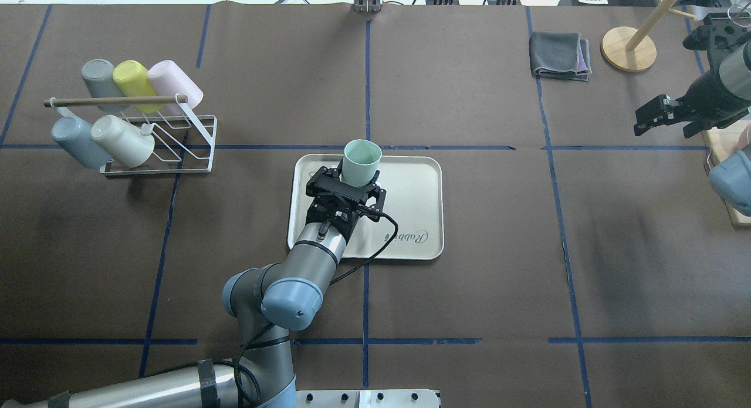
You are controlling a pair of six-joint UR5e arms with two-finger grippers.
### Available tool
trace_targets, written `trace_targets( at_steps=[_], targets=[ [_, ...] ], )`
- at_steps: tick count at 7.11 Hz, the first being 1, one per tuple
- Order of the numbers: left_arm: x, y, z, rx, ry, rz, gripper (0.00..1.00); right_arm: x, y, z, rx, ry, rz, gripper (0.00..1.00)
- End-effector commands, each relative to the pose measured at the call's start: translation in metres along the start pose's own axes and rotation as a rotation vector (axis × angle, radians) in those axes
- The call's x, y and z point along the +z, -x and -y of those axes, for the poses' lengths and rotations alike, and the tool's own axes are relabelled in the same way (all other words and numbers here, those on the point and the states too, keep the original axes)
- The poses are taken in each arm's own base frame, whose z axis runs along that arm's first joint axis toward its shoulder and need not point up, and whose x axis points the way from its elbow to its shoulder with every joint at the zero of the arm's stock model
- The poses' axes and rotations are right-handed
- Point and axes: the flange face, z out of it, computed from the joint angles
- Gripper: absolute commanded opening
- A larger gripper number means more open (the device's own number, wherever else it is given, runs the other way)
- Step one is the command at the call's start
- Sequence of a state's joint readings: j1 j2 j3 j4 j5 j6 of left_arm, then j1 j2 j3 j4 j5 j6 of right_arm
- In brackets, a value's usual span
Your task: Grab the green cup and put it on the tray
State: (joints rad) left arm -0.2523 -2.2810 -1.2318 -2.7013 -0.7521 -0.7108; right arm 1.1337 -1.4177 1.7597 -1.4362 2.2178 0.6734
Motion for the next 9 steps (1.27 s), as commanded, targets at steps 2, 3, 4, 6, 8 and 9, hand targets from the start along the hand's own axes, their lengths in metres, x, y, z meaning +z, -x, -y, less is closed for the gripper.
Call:
trace_targets(
  at_steps=[2, 3, 4, 6, 8, 9],
  targets=[
    [0.0, 0.0, -0.002, 0.012, 0.003, 0.002, 0.32, 0.001, -0.001, -0.001, 0.003, 0.001, -0.002, 1.0],
    [0.0, 0.001, -0.002, 0.013, 0.002, 0.004, 0.32, 0.0, -0.001, -0.001, 0.002, 0.0, -0.002, 1.0],
    [-0.001, 0.003, -0.005, 0.014, 0.003, 0.004, 0.32, 0.0, -0.001, -0.001, 0.002, 0.0, -0.002, 1.0],
    [-0.011, 0.0, -0.024, -0.014, -0.031, 0.006, 0.32, 0.0, -0.001, -0.001, 0.002, 0.0, -0.002, 1.0],
    [-0.01, 0.001, -0.036, -0.008, -0.028, 0.01, 0.33, 0.001, -0.001, 0.0, 0.003, 0.001, -0.002, 1.0],
    [-0.011, 0.0, -0.037, -0.008, -0.025, 0.007, 0.32, 0.003, -0.003, 0.0, 0.006, 0.003, -0.006, 1.0]
  ],
)
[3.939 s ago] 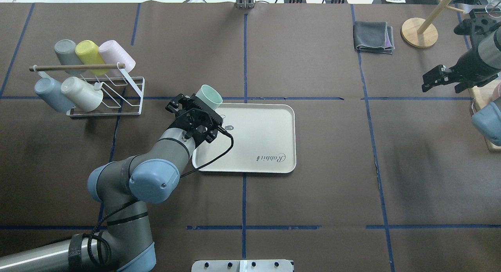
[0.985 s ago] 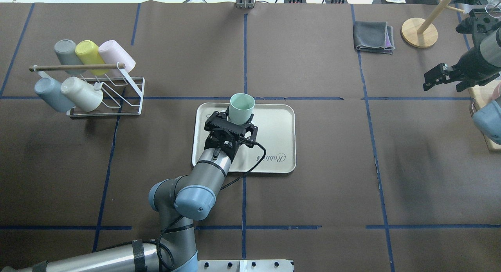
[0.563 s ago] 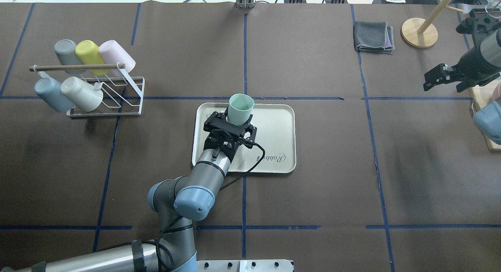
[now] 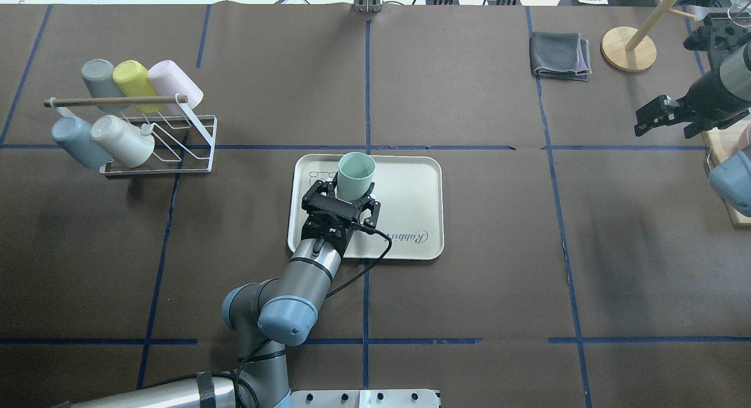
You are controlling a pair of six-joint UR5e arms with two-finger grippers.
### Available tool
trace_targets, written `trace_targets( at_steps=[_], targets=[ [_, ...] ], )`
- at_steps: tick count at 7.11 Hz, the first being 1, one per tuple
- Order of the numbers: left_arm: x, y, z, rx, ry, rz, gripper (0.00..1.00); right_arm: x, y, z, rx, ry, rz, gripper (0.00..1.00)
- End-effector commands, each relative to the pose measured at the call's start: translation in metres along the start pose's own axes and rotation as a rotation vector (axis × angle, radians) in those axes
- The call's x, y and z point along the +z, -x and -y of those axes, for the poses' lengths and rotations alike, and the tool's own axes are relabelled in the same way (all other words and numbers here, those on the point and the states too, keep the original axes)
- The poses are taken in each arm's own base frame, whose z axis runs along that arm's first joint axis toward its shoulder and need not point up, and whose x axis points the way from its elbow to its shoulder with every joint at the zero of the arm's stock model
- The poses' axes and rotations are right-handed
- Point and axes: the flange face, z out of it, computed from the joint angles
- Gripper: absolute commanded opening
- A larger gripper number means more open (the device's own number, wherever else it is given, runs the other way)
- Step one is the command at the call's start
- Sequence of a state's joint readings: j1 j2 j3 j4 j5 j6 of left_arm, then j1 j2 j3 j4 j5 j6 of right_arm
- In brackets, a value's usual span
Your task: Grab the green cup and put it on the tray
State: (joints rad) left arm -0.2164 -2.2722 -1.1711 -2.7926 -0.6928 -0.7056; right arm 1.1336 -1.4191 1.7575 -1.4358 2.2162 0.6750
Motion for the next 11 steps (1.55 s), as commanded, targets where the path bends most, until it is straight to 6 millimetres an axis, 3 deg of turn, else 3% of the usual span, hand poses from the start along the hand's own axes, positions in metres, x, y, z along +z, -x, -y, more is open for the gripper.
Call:
trace_targets(
  at_steps=[1, 3, 5, 11],
  targets=[
    [0.0004, -0.0001, -0.006, 0.006, 0.005, 0.002, 0.34, 0.0023, -0.0014, 0.0011, 0.002, 0.003, -0.004, 1.0],
    [0.0002, -0.0025, -0.0087, 0.01, 0.011, -0.001, 0.38, 0.0028, -0.0022, 0.0007, 0.001, 0.004, -0.004, 1.0],
    [0.0006, -0.0029, -0.0096, 0.019, 0.017, -0.002, 0.51, 0.0068, -0.0051, 0.0022, 0.004, 0.008, -0.009, 1.0],
    [-0.0001, -0.0073, -0.0029, 0.012, 0.019, -0.019, 0.67, 0.0069, -0.0053, 0.0023, 0.004, 0.007, -0.011, 1.0]
  ],
)
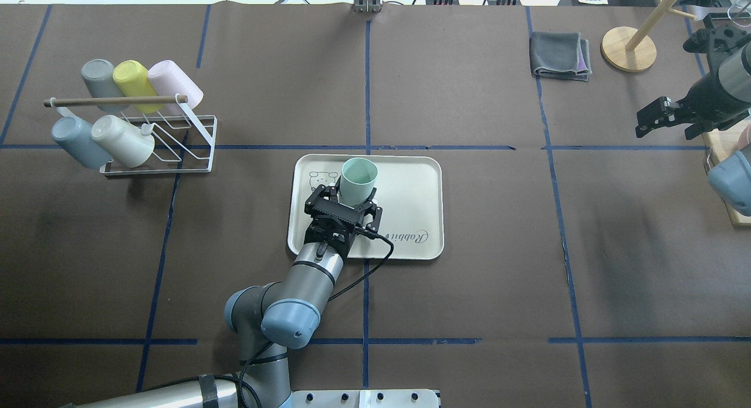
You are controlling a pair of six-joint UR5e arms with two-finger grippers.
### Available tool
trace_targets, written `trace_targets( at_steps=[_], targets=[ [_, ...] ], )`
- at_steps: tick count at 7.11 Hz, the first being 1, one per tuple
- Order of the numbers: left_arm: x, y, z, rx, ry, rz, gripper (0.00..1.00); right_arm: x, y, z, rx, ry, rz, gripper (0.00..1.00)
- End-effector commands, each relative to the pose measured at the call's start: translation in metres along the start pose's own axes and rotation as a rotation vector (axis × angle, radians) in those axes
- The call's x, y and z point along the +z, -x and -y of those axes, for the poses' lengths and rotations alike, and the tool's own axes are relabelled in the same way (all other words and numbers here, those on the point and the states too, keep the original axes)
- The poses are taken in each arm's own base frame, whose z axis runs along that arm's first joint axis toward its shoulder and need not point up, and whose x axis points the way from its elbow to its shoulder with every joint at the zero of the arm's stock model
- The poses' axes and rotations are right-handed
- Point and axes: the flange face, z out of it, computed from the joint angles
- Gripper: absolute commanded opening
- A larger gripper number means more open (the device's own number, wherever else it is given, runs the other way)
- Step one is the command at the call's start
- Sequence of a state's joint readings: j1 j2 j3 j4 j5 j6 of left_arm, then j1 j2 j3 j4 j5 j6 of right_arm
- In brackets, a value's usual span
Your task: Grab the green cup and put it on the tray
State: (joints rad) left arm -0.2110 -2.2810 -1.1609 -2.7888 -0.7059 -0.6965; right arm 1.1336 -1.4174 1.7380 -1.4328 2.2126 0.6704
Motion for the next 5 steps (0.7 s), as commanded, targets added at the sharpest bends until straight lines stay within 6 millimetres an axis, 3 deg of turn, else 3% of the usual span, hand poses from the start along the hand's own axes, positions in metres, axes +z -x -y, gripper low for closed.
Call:
trace_targets(
  at_steps=[1, 5],
  targets=[
    [-0.0002, -0.0008, 0.0012, -0.001, 0.004, -0.008, 0.68, 0.0, 0.0, 0.0, 0.0, 0.0, 0.0, 1.0],
    [-0.0013, -0.0018, 0.0065, -0.011, -0.001, -0.013, 0.74, 0.0005, 0.0005, -0.0003, 0.0, 0.001, 0.0, 1.0]
  ],
)
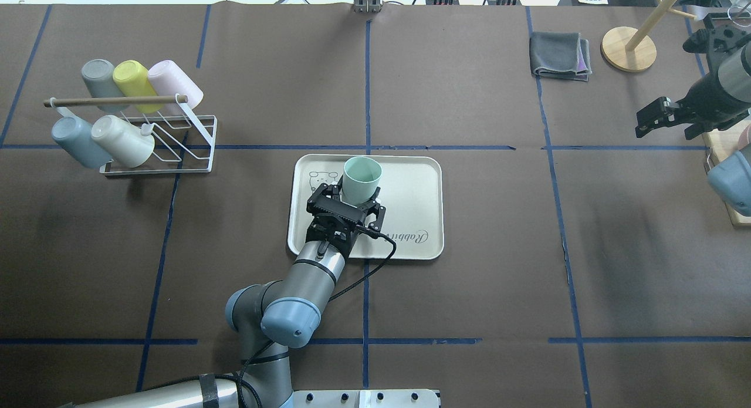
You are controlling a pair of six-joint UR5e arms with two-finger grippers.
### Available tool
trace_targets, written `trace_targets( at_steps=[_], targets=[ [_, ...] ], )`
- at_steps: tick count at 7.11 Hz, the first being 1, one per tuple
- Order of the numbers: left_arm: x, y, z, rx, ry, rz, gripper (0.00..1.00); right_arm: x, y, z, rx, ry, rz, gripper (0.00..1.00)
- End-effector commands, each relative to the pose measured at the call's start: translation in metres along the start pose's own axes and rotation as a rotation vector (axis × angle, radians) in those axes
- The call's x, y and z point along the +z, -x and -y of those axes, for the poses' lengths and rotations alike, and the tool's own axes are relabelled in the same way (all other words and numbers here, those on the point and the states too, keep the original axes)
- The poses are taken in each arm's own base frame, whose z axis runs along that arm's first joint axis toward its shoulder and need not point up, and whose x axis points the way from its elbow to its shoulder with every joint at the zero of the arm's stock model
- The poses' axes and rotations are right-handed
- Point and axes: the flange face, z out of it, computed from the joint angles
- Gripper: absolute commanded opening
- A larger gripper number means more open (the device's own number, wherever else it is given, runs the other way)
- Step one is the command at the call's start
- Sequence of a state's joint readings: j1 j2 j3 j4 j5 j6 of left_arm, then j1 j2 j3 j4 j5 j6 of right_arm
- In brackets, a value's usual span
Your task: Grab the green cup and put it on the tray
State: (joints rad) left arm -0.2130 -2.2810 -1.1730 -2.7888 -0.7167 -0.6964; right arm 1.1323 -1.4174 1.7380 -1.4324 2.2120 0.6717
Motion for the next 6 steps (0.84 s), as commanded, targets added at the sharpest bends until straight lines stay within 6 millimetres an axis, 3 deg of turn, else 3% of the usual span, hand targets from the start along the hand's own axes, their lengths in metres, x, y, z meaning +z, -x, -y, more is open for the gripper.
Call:
trace_targets(
  at_steps=[1, 6],
  targets=[
    [-0.0002, -0.0002, 0.0009, -0.002, 0.0, -0.002, 0.74, 0.0001, 0.0, -0.0001, 0.0, 0.0, 0.0, 1.0],
    [-0.0003, 0.0005, 0.0002, 0.0, 0.0, -0.001, 0.76, -0.0023, 0.0025, 0.0, 0.002, -0.003, 0.005, 1.0]
  ],
)
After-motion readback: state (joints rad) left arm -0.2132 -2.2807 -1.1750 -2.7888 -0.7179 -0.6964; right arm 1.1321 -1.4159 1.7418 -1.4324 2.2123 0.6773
